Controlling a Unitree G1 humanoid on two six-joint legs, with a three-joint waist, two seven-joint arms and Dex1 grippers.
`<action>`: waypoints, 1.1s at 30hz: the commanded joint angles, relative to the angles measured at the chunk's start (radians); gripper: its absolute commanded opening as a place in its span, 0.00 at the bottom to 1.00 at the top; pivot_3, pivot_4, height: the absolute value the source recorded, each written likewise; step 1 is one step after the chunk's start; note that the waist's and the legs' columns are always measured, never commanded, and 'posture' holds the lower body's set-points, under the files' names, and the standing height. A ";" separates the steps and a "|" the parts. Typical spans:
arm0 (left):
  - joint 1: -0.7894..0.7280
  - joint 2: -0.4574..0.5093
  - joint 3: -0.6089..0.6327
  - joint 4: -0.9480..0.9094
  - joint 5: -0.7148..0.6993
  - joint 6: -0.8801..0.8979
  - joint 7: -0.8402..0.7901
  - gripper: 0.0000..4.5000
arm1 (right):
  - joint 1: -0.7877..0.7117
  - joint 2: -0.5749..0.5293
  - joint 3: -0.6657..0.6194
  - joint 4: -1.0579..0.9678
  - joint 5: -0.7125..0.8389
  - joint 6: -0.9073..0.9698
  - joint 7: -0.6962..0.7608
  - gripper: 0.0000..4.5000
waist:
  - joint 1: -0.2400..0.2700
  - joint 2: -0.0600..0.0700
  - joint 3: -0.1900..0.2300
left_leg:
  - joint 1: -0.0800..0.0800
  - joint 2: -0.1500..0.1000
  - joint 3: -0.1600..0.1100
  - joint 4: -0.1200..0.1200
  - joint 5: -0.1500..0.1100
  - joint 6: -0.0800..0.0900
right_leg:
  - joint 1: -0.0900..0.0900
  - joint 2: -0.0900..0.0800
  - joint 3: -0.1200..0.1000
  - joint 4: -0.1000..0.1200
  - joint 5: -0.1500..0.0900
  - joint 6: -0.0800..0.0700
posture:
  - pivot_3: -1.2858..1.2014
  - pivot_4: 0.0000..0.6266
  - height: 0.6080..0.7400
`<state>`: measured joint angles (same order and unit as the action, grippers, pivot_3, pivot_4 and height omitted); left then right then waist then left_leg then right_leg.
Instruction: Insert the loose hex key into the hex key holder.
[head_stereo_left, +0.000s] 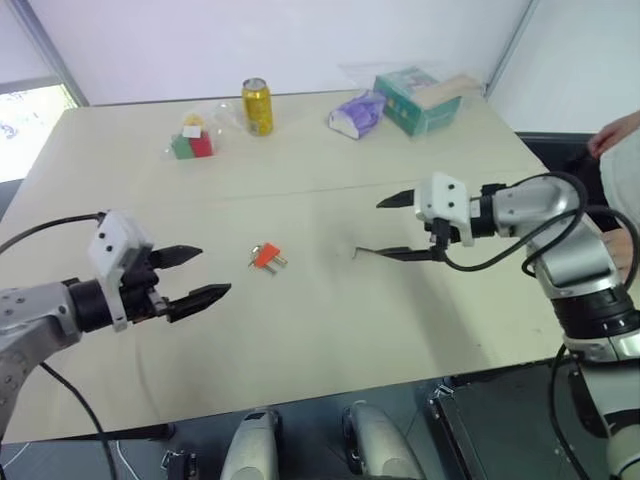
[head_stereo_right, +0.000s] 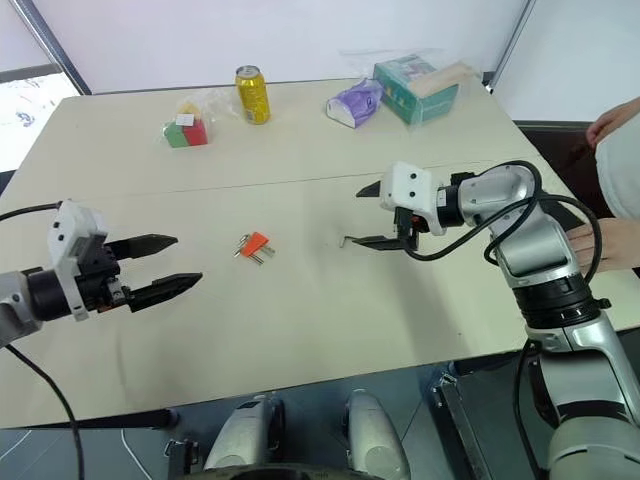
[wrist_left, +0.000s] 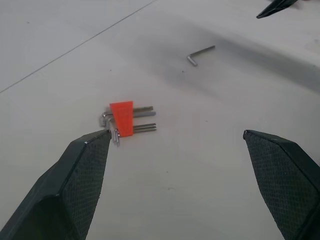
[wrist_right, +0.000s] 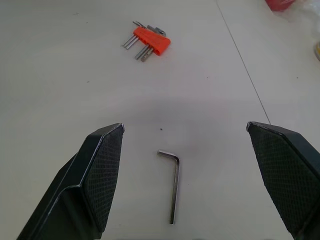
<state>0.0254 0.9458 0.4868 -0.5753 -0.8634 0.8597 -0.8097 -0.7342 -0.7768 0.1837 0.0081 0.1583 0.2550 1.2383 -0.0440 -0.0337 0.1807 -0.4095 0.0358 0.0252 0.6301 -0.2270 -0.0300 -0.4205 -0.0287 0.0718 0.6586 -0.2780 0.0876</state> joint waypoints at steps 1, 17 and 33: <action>0.013 0.028 0.023 0.000 0.002 -0.011 -0.030 0.98 | -0.031 -0.007 -0.010 -0.014 -0.005 -0.009 0.004 0.91 | 0.000 0.000 0.000 | 0.000 0.000 0.000 0.000 0.000 0.000 | 0.000 0.000 0.000 0.000 0.000 0.000 | 0.52 0.24 1.00; 0.014 0.013 0.018 -0.006 0.018 -0.030 -0.008 0.98 | -0.042 0.029 0.003 -0.003 -0.031 -0.025 -0.010 0.91 | 0.000 0.000 0.000 | 0.000 0.000 0.000 0.000 0.000 0.000 | -0.001 -0.001 0.000 0.000 0.000 0.000 | 0.52 0.24 1.00; -0.008 -0.007 0.004 0.002 0.019 -0.047 0.024 0.98 | -0.060 0.123 0.026 0.049 -0.078 -0.099 -0.084 0.91 | -0.002 0.000 0.000 | 0.000 0.000 0.001 0.000 0.000 0.000 | -0.001 0.000 0.000 0.000 0.000 0.000 | 0.52 0.24 1.00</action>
<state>0.0313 0.9448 0.4851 -0.5641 -0.8518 0.8377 -0.7961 -0.7680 -0.6747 0.2014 0.0489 0.0993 0.1908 1.1883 -0.0456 -0.0337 0.1809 -0.4098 0.0359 0.0262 0.6301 -0.2270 -0.0300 -0.4212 -0.0288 0.0720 0.6587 -0.2777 0.0877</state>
